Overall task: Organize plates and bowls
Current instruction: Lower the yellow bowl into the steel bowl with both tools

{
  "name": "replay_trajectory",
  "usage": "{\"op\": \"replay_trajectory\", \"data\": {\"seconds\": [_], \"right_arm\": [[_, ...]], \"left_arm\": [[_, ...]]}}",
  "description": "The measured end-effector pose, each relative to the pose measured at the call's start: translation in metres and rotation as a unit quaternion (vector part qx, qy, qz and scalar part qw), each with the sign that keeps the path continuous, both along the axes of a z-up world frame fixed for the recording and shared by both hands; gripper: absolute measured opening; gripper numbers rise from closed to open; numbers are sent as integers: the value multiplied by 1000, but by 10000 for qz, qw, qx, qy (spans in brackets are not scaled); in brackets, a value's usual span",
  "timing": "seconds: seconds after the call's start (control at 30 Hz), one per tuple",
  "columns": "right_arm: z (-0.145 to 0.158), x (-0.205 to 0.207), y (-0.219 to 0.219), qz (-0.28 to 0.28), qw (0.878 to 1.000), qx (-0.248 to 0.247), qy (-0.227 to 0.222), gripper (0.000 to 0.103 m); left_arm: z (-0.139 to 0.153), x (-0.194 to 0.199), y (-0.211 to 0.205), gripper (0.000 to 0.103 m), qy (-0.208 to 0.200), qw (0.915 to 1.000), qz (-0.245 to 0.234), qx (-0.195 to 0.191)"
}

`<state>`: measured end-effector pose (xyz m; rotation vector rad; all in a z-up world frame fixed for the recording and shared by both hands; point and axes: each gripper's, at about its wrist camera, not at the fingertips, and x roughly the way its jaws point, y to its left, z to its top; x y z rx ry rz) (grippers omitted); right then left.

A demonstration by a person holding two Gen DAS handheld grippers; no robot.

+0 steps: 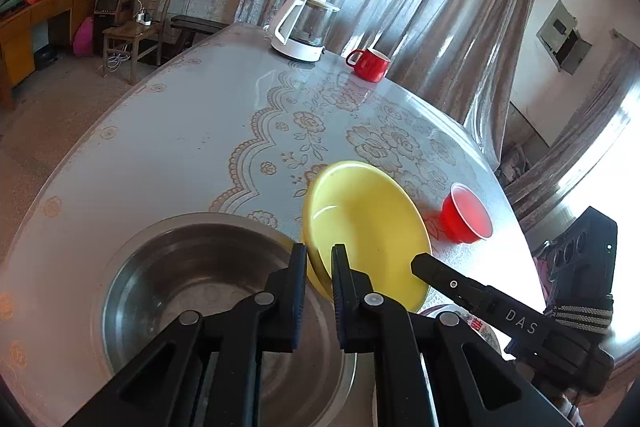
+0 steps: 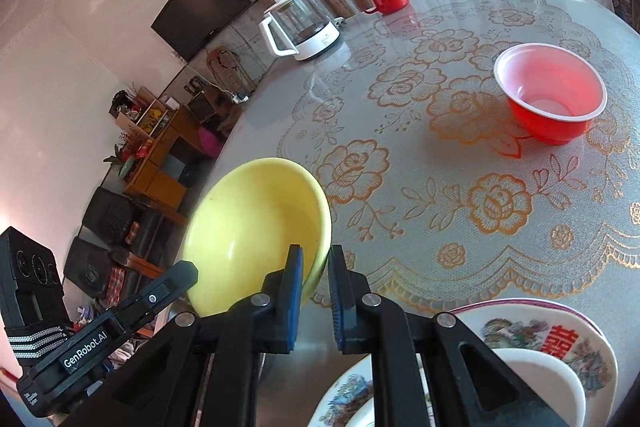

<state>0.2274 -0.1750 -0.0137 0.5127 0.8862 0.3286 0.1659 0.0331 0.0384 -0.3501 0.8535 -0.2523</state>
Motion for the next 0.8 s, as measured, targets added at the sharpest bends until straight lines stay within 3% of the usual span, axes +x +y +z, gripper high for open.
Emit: {"op": "replay_trajectory", "data": {"seconds": [0.27,0.8], "right_arm": [[0,-9,37,388,9992,-36,-44,12],[-14,-21,90,1016,9941,-382,64,12]], "left_arm": [[-9,-21,38,11,51,9993,307,-221],[-32,-55,79,11,217,9970,692,-255]]}}
